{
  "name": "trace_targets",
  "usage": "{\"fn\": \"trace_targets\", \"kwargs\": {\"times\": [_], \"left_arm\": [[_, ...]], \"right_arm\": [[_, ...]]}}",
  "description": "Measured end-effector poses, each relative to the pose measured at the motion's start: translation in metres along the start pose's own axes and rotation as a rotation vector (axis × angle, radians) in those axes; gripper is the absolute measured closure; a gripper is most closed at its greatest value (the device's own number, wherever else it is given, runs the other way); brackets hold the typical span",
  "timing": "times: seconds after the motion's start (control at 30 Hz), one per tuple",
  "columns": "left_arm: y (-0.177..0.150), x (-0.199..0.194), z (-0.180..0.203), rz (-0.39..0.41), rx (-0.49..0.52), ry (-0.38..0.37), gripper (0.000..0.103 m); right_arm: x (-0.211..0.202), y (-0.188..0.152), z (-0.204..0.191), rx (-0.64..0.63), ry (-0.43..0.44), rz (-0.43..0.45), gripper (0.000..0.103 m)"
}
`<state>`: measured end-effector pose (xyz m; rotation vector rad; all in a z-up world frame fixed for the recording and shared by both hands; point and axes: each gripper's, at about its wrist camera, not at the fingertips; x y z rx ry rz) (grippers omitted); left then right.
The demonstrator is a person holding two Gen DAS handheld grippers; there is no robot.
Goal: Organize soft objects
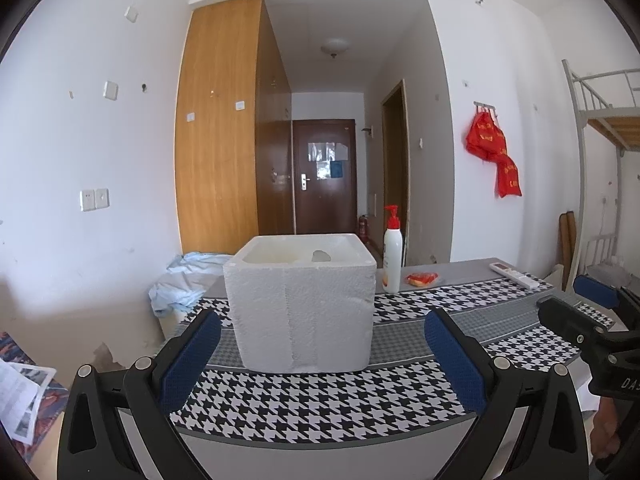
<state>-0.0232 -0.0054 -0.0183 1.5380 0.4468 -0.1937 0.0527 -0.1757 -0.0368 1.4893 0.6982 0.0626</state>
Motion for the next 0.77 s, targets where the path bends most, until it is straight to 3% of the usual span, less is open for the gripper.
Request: {"fn": "trace_targets", "kwargs": {"times": [0.77], "left_arm": [[0.0012, 0.0009, 0.0008, -0.001, 0.004, 0.002, 0.001]], "right_arm": [[0.0001, -0.0013, 0.0011, 0.0, 0.001, -0.009, 0.001]]}}
Point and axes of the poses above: each gripper's, at about its wrist camera, not at the fingertips, and x roughly the way its jaws point, z to its right, y to its top, and after that the axes turned 11 degrees about -z, right-handed
